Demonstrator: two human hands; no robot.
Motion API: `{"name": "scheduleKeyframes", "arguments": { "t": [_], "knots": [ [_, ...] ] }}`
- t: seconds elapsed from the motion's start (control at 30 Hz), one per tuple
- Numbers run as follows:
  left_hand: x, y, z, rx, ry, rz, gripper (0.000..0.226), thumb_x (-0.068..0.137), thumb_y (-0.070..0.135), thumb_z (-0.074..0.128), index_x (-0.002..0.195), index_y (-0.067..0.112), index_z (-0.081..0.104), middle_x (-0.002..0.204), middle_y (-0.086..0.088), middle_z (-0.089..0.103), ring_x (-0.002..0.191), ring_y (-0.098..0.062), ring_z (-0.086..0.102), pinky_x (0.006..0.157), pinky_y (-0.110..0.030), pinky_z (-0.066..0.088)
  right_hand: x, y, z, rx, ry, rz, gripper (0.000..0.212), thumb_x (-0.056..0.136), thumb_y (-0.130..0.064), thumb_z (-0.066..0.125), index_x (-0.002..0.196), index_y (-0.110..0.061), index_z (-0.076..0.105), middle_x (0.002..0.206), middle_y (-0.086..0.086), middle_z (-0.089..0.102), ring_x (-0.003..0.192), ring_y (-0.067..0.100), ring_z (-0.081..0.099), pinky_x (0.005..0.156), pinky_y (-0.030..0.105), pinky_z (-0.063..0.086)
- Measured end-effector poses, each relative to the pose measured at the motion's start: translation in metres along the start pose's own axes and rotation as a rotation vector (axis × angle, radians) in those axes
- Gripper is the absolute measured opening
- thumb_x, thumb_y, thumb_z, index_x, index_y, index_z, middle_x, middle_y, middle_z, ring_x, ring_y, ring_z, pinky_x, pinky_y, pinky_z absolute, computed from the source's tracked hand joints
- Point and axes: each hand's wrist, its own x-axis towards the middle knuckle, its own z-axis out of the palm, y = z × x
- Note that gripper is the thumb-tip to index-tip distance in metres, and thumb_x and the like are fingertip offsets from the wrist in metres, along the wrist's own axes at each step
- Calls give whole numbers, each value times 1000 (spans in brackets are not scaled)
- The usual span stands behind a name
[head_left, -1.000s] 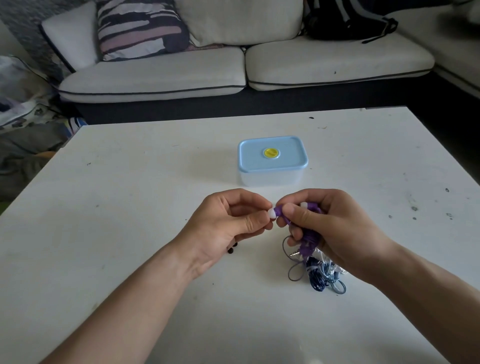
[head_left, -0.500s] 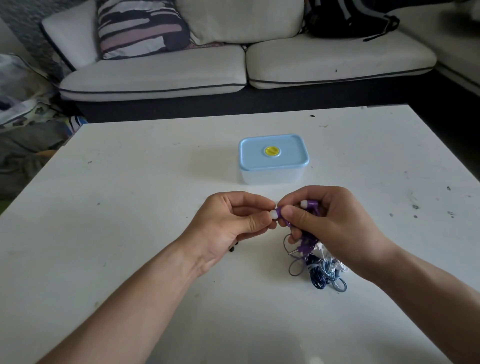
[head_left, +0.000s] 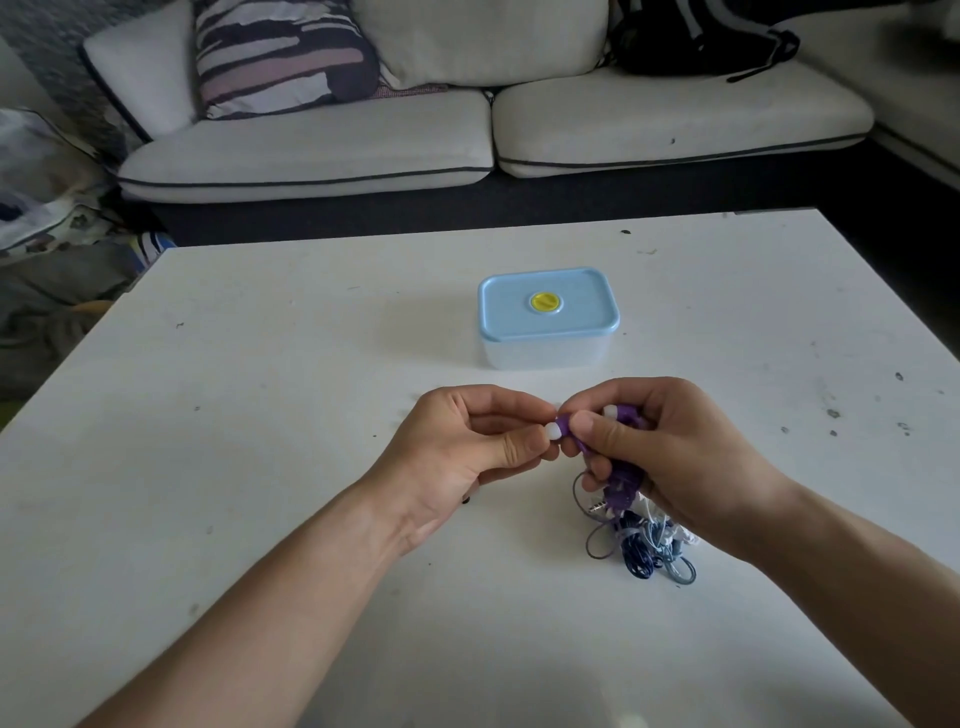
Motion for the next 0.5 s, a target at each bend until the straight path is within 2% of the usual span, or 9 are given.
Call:
{"name": "scheduleKeyframes", "arguments": {
  "t": [0.1,0.2,0.4,0.5],
  "knots": [
    [1,-3,0,0,21,0,17,62,8,76,79,14,76,81,-13,75,74,-19,72,67,-20,54,-1,-1,1,-112,39,-42,8,86,-12,69,83,-7,75,70,7,67,55,17,58,57,28,54],
    [1,-3,0,-2,32,-5,18,63,9,76,80,14,76,82,-14,75,75,-19,72,68,-21,55,-2,-1,1,-177,80,-68,9,91,-8,67,86,-7,75,71,7,68,56,17,61,56,34,54],
    [1,-2,0,-34,2,-4,15,63,9,75,76,15,77,81,-15,74,74,-19,72,67,-21,55,1,-1,-2,18,0,52,16,80,-18,68,85,-6,76,72,10,66,54,16,56,56,32,53],
    [1,-2,1,-32,5,-6,15,62,9,75,76,15,77,80,-14,74,73,-19,72,66,-21,55,0,-2,-2,-27,7,26,13,81,-17,69,83,-7,76,69,8,66,54,17,57,54,30,52]
  ]
}}
